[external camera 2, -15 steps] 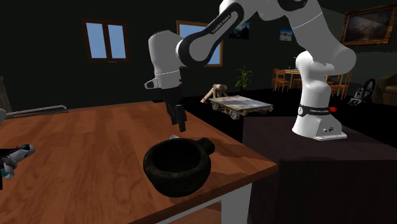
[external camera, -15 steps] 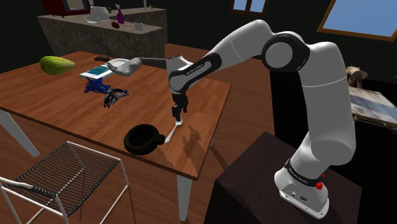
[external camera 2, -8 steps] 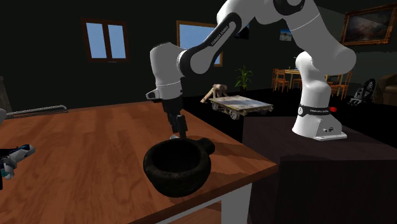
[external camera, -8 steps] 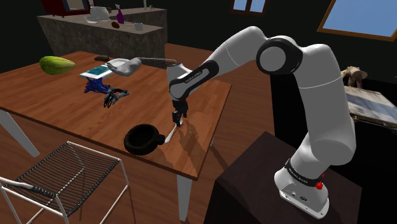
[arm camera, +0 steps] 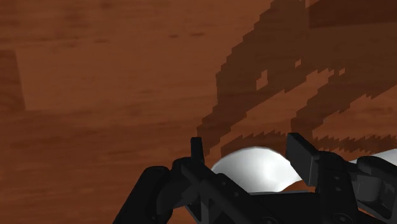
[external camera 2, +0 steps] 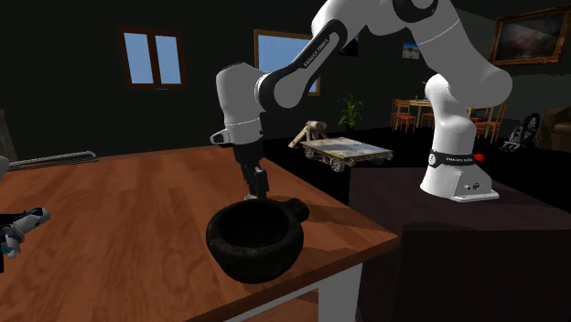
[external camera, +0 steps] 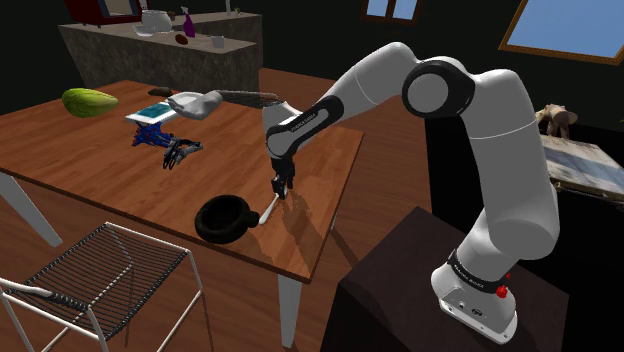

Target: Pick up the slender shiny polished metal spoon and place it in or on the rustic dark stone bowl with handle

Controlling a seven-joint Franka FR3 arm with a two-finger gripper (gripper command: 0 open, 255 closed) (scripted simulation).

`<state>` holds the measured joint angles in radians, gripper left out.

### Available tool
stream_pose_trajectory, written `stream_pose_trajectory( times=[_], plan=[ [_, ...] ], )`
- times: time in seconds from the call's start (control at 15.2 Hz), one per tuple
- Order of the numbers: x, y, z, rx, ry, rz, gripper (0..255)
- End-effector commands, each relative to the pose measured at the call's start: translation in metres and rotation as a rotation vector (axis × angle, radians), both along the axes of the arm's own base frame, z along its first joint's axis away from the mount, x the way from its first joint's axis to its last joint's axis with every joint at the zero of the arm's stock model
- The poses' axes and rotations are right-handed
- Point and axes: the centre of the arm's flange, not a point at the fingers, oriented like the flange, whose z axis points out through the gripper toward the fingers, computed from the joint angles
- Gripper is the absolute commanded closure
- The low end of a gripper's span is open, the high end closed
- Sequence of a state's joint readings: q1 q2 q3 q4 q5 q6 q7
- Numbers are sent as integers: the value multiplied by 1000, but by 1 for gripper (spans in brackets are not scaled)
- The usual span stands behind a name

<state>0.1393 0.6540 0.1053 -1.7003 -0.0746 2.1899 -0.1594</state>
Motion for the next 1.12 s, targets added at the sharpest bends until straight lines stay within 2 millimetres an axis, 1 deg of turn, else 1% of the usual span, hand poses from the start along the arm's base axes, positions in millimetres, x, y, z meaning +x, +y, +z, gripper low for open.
stream_pose_trajectory(
  times=[0.0, 0.53, 1.06],
  plan=[
    [0, 0, 0, 0, 0, 0, 255],
    [0, 0, 0, 0, 0, 0, 255],
    [0, 0, 42, 0, 0, 0, 255]
  ],
)
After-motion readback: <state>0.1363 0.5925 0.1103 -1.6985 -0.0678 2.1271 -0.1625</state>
